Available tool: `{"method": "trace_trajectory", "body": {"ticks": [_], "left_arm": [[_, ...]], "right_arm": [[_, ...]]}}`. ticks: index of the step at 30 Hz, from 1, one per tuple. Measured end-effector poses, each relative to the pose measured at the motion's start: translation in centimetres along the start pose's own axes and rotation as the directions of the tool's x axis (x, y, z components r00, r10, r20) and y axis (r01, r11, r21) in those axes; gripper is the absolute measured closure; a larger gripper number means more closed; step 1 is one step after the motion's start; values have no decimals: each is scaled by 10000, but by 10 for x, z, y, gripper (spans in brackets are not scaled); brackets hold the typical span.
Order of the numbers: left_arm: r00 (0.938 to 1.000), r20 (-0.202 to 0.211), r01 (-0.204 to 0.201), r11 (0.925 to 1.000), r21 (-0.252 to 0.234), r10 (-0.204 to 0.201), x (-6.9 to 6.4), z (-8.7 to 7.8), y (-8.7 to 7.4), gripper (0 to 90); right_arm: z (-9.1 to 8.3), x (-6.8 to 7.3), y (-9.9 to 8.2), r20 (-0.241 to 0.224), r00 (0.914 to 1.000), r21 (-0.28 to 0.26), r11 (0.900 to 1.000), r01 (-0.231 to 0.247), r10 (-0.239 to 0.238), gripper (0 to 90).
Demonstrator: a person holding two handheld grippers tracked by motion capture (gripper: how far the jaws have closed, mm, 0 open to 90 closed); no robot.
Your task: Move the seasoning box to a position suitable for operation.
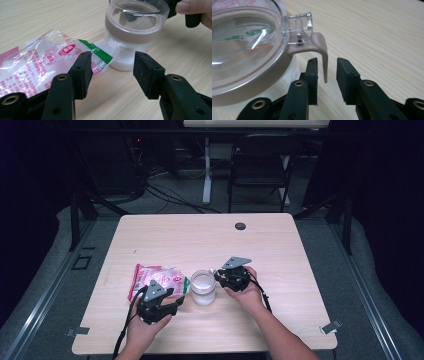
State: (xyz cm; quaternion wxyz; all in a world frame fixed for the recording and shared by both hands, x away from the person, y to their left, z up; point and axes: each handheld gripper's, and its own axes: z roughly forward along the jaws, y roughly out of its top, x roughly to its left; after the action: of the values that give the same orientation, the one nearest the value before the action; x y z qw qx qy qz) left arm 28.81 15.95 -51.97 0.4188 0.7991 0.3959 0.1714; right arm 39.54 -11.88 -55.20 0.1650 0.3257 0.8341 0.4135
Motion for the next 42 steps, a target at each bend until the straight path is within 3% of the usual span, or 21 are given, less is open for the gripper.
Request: {"method": "trace_trajectory", "body": {"ticks": [7, 18, 23, 31, 42], "left_arm": [[9996, -186, 193, 9998, 16, -193, 3, -7, -6, 493], [9995, -257, 205, 9998, -81, -207, 4, -9, -7, 495], [9999, -116, 106, 9998, -141, -107, 3, -6, -4, 495], [9996, 251, -101, 9998, -164, 105, -1, 4, 4, 495], [9925, 943, -762, 9970, -156, 773, -14, 23, 18, 495]], "right_arm": [[15, -2, 2, -337, 9994, 385, 9993, -39, 52, 754], [20, -1, 3, -225, 9997, 734, 9973, -2, 19, 848], [16, 0, 1, -110, 9999, 844, 9964, -113, 122, 849], [1, 1, -6, 399, 9971, 826, 9943, -680, 648, 843], [-27, 3, -27, 1305, 9792, 686, 9839, -1651, 1552, 837]]}}
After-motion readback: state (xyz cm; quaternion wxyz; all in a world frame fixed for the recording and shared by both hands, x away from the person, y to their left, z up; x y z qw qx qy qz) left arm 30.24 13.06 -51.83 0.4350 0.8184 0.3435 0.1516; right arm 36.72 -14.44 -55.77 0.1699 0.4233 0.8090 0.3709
